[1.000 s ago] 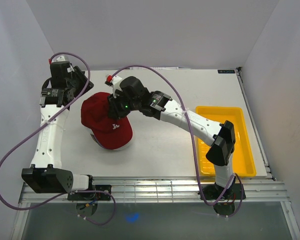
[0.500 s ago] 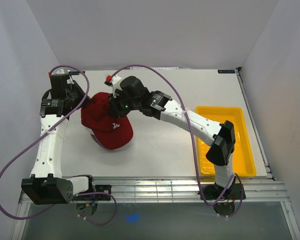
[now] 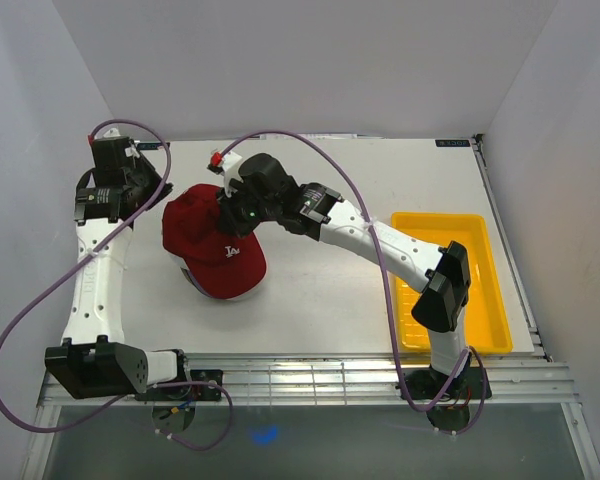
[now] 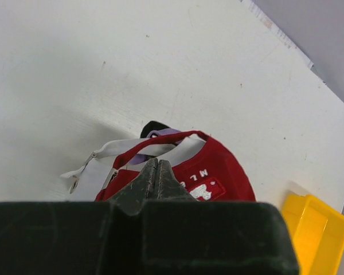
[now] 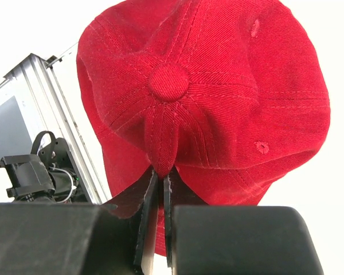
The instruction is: Stack the hats
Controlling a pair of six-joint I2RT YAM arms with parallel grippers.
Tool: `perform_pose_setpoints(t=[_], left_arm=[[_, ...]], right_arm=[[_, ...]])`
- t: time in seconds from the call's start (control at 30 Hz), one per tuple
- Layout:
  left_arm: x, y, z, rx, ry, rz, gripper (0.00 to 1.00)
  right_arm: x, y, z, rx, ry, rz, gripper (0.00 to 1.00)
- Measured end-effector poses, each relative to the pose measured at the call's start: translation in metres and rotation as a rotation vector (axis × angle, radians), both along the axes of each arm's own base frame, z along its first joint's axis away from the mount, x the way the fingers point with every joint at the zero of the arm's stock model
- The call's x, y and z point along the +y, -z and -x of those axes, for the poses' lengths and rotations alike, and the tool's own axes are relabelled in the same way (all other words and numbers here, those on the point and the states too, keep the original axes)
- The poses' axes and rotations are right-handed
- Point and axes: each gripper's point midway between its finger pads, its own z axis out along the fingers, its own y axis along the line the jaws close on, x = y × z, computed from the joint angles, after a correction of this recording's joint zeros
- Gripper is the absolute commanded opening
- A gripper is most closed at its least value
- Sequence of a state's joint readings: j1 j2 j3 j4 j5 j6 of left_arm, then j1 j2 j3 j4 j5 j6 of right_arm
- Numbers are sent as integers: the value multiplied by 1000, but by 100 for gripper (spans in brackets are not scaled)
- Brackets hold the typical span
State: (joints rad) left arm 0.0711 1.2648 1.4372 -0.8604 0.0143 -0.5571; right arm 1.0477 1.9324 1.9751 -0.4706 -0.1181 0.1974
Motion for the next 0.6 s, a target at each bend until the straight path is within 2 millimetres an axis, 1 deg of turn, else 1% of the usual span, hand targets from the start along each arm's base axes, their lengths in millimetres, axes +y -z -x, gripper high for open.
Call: perform_pose_setpoints(t=[0.1,0.13,0.23,0.27,0.37,0.53,0.57,0.6], left_arm=[[-2,-16,-7,-39,14,15,1],[-4,-21,-8,-52,22,21,16],[-11,-32,-9,-83,59,45,44],[-14,-34,-9,-90,75,53,56],[-25,-39,-6,-108,123,90,64],[-37,-45,11,-133,176,127,68],[-38,-47,14,-140,180,129,71],[-40,-52,17,-155,186,131,72]], right_arm=[[-1,-4,0,-6,-3,0,8],[-1,-7,0,-10,-5,-3,8],[0,-19,-1,-30,-9,-20,11],[0,-22,-1,-37,-10,-25,12],[1,-24,-1,-39,-12,-30,13],[3,-21,0,-32,-20,-27,13],[4,-20,0,-30,-21,-26,12],[6,-16,0,-26,-25,-21,12]])
